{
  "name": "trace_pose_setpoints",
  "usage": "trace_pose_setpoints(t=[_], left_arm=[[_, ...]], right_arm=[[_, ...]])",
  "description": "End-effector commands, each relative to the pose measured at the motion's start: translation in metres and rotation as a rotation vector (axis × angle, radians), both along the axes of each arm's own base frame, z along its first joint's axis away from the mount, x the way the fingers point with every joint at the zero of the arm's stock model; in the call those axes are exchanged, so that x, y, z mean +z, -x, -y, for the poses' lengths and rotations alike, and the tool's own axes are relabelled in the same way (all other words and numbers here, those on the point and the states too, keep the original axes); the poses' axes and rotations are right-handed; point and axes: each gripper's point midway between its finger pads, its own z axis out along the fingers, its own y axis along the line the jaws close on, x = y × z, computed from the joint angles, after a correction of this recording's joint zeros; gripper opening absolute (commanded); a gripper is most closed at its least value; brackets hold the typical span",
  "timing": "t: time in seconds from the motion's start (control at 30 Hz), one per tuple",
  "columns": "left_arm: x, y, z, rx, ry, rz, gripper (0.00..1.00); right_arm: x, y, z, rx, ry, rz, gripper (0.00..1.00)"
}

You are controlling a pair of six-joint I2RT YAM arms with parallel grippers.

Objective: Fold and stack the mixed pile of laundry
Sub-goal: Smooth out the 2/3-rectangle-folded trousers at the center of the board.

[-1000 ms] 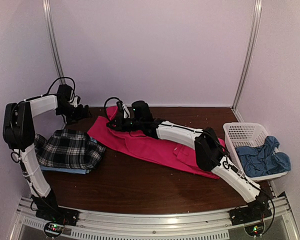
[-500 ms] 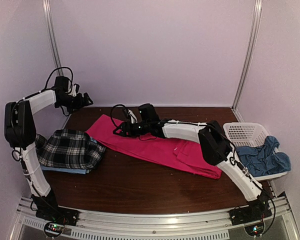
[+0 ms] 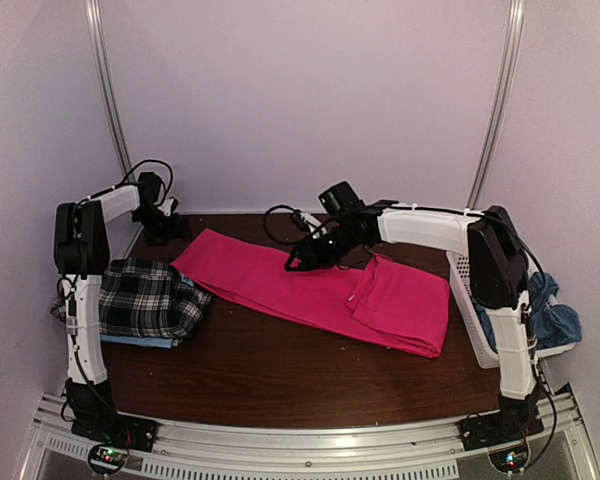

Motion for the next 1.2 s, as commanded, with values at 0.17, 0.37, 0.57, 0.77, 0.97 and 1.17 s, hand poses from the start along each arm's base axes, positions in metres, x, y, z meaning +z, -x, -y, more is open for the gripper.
trace_pose_setpoints(t=[0.17,0.37,0.57,0.77,0.97,1.17], left_arm=[[-0.052,0.033,0.036,-0.203,-0.258,-0.162,0.92],[-0.09,0.059,0.057,-0.285,-0.431,-0.263,0.72],[-0.043,0.037,0.087,-0.277,-0.344,-0.118,0.0],[0.175,0.034,0.243,-0.546,0.17,0.425,0.0],[0.279,0.072,0.252,-0.543,0.359,0.644,0.0],[0.175,-0.003,0.072,-0.035,-0.225,0.407,0.0]], right_arm=[[-0.042,0.042,0.085,-0.113,0.224,-0.15,0.47],[-0.052,0.057,0.128,-0.209,0.305,-0.2,0.46],[-0.097,0.071,0.167,-0.308,0.438,-0.31,0.46],[-0.136,0.083,0.222,-0.365,0.597,-0.404,0.44],[-0.142,0.086,0.247,-0.388,0.629,-0.412,0.44],[-0.143,0.081,0.248,-0.389,0.63,-0.404,0.44]])
